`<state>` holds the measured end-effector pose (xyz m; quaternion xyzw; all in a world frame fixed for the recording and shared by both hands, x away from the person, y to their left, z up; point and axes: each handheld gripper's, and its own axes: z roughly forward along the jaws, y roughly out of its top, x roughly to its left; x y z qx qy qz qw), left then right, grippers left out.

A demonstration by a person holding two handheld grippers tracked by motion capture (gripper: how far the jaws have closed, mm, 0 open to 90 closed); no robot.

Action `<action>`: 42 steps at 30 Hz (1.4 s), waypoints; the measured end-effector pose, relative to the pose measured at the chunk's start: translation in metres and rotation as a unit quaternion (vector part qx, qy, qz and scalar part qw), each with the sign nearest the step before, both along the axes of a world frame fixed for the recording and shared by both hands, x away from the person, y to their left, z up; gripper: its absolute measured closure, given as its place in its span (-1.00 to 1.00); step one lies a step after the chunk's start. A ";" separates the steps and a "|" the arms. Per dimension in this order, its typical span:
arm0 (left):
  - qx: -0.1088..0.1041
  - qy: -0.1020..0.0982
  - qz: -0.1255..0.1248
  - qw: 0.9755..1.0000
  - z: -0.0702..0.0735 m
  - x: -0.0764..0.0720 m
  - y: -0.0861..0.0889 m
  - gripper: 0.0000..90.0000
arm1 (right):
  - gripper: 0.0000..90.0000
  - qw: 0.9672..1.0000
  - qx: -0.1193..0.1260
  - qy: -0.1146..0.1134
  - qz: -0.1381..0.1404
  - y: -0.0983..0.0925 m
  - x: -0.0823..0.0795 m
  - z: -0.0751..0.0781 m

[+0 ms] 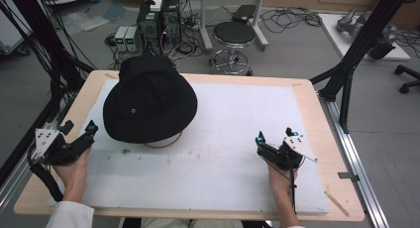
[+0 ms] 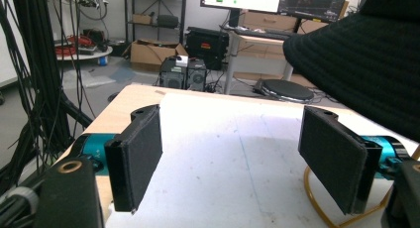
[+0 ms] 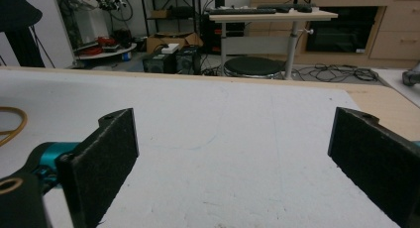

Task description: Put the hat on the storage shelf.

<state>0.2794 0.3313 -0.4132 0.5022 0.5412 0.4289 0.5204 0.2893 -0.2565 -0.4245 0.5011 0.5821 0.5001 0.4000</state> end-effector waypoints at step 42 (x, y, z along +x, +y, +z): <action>0.001 0.028 -0.014 1.000 -0.029 -0.015 -0.003 -0.46 | -0.91 0.999 0.032 0.024 0.009 0.000 0.006 -0.006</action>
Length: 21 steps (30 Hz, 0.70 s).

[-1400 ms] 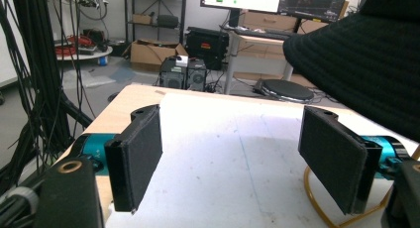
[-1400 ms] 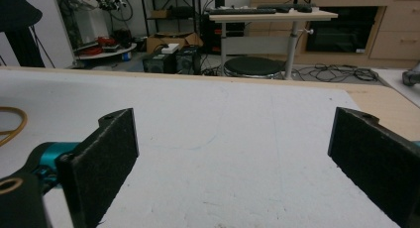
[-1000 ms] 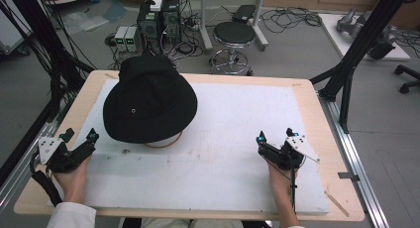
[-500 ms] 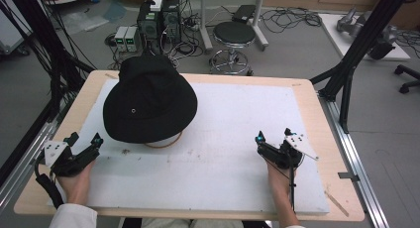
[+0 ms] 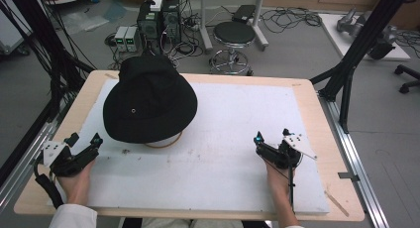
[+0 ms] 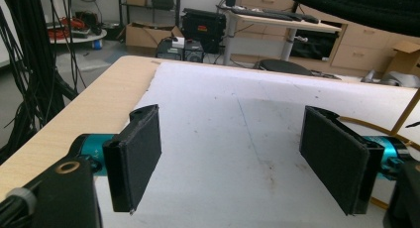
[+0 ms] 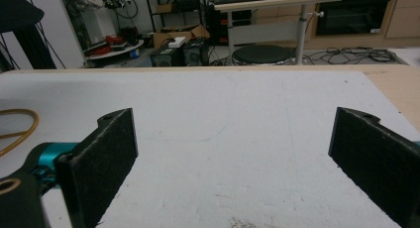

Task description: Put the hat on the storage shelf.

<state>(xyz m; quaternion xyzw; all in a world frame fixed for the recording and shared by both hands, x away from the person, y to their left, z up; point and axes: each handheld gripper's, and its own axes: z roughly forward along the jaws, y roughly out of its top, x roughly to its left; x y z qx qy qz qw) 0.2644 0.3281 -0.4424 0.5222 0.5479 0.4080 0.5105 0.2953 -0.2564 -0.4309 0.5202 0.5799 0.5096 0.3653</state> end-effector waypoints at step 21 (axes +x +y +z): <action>-0.016 0.011 -0.016 1.000 -0.002 0.003 0.000 -0.46 | -0.91 1.000 -0.002 0.002 0.006 0.001 0.002 -0.001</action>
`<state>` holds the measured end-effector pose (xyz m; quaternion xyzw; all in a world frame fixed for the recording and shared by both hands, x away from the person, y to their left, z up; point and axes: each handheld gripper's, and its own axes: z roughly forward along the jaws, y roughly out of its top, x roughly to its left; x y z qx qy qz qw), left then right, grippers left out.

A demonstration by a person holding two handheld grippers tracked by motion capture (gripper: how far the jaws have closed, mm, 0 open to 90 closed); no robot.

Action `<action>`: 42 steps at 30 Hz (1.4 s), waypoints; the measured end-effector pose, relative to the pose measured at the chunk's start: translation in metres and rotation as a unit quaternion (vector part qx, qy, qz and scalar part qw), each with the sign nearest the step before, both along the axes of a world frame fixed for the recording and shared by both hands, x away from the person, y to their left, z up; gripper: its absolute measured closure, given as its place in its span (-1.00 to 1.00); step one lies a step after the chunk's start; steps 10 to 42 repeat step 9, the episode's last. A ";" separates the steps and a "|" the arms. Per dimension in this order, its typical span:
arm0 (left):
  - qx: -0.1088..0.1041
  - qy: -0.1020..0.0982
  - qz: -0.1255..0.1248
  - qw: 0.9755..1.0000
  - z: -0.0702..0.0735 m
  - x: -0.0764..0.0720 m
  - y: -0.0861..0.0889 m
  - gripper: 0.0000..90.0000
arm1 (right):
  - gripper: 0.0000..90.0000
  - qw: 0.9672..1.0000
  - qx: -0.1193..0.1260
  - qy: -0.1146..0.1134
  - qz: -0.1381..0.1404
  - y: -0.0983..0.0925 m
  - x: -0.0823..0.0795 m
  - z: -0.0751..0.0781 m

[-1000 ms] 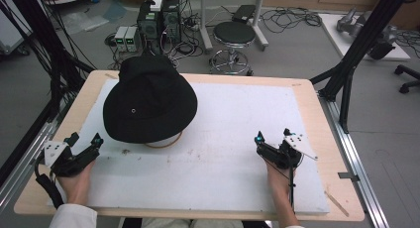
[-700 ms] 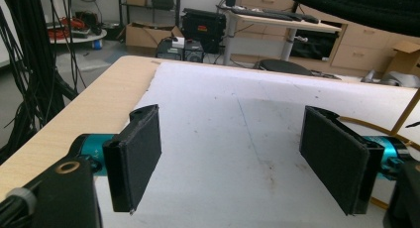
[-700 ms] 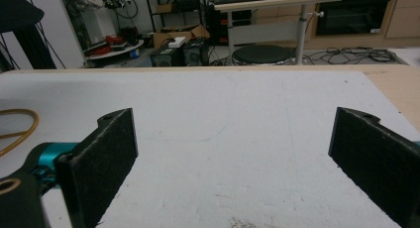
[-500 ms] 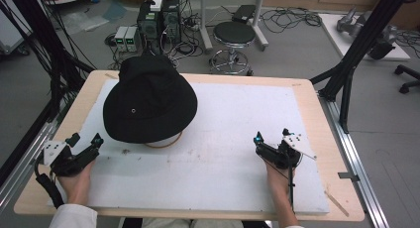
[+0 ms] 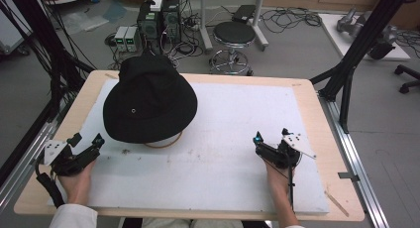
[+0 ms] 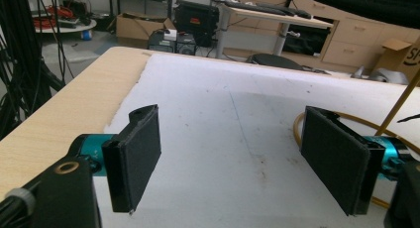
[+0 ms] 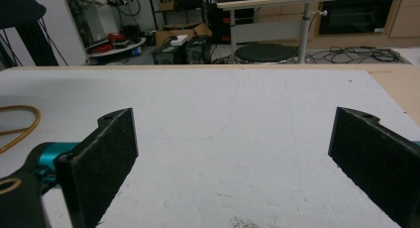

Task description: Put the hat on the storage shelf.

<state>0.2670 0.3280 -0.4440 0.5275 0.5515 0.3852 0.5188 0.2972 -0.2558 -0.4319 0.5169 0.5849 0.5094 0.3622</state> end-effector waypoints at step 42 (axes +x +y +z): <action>0.001 0.003 -0.004 1.000 0.000 0.002 0.000 -0.47 | -0.91 1.000 -0.002 0.002 0.001 0.001 0.000 0.000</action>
